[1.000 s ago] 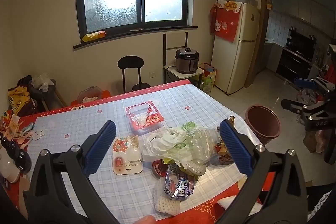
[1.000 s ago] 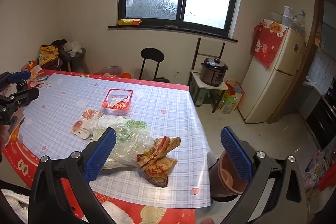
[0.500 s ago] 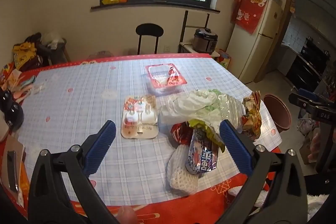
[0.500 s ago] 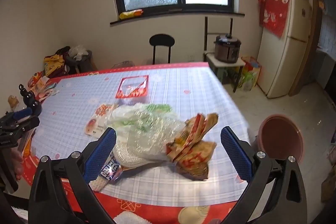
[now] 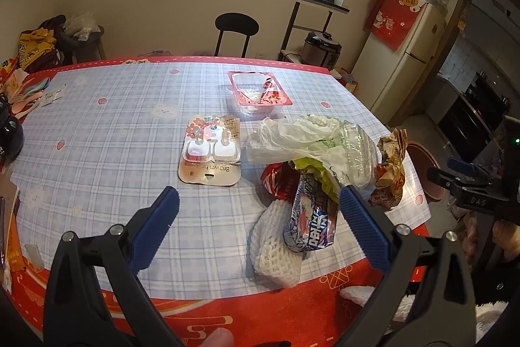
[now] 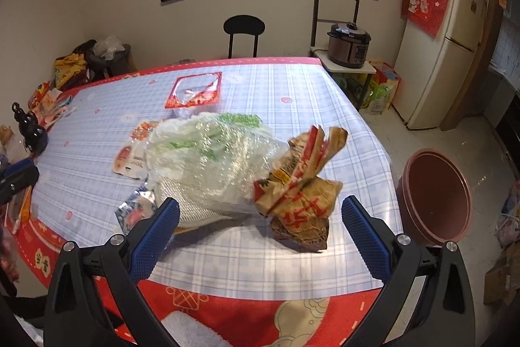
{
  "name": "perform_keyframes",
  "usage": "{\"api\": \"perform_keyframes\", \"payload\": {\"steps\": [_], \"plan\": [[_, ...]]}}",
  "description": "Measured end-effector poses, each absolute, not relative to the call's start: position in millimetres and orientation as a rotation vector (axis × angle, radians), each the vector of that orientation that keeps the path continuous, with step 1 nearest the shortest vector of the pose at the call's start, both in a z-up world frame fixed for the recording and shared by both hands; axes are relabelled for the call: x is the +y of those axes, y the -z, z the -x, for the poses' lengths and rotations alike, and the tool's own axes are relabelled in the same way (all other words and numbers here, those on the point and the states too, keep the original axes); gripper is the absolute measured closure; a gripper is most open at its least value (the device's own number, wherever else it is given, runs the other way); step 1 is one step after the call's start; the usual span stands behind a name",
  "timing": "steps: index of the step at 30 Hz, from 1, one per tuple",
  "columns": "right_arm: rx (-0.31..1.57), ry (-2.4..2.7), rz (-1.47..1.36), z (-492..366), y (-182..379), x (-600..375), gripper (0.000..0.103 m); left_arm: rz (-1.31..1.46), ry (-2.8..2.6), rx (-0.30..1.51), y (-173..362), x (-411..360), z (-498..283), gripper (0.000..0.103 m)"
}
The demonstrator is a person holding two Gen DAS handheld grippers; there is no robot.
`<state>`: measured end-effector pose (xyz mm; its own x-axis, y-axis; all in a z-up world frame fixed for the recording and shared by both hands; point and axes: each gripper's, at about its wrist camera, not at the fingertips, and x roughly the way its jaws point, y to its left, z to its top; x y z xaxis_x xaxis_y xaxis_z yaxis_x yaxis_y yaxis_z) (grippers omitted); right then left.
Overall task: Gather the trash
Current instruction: 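Reach the right gripper to the crumpled brown paper bag and grasp it, then lift the paper bag with the right gripper while the left gripper grasps the snack wrapper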
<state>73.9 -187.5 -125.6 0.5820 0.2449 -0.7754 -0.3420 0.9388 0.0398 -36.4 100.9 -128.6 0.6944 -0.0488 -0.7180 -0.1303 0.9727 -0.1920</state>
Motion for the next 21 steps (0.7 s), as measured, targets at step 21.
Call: {"api": "perform_keyframes", "payload": {"steps": [21], "plan": [[0.84, -0.509, 0.331, -141.2, 212.4, -196.0, 0.005, 0.303, -0.221, 0.81, 137.5, 80.2, 55.2, 0.007]]}}
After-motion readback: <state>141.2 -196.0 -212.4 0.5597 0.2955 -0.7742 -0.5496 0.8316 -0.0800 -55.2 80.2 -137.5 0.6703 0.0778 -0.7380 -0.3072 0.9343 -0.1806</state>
